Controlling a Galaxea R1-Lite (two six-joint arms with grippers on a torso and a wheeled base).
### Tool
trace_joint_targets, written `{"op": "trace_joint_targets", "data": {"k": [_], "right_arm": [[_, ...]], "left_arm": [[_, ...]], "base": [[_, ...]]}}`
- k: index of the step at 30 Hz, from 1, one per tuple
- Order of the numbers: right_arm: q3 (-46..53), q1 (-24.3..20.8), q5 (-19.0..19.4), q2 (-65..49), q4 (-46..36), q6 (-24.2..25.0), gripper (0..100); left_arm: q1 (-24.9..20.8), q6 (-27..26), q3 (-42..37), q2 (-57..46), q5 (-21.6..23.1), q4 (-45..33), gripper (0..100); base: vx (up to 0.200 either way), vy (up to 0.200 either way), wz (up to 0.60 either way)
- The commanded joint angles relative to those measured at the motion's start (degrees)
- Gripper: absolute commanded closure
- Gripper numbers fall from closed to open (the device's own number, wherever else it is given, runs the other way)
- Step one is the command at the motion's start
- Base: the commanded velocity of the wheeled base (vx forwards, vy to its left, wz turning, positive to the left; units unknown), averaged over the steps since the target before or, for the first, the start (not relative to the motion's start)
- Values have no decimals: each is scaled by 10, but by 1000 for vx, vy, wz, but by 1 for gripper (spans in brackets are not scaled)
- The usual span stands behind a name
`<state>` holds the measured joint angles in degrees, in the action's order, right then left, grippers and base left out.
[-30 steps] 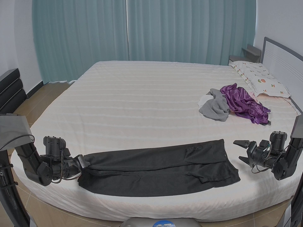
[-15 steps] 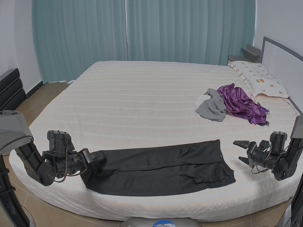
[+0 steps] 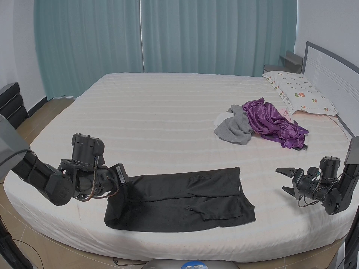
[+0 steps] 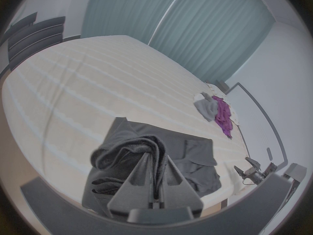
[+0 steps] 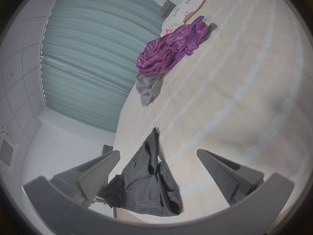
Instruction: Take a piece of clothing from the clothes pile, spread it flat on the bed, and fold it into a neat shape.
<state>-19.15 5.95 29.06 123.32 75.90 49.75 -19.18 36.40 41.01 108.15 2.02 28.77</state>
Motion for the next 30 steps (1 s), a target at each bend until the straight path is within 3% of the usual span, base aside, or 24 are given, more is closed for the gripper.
{"op": "trace_joint_targets", "data": {"k": [1, 10, 18, 25, 30], "right_arm": [[4, -6, 0, -1, 0, 0, 0], [6, -9, 0, 0, 0, 0, 0], [7, -10, 0, 3, 0, 0, 0], [8, -17, -1, 3, 0, 0, 0], [8, -17, -1, 3, 1, 0, 0]], "left_arm": [[-50, 1, 49, -8, -9, -33, 100], [-110, 2, 127, 36, -10, -94, 100], [-110, -2, 133, 40, 6, -107, 100], [-103, 3, 133, 36, 73, -77, 100], [-95, 4, 137, 49, 84, -54, 100]], "base": [[0, -200, 0], [0, -200, 0], [0, -200, 0], [0, 0, 0], [0, 0, 0]]}}
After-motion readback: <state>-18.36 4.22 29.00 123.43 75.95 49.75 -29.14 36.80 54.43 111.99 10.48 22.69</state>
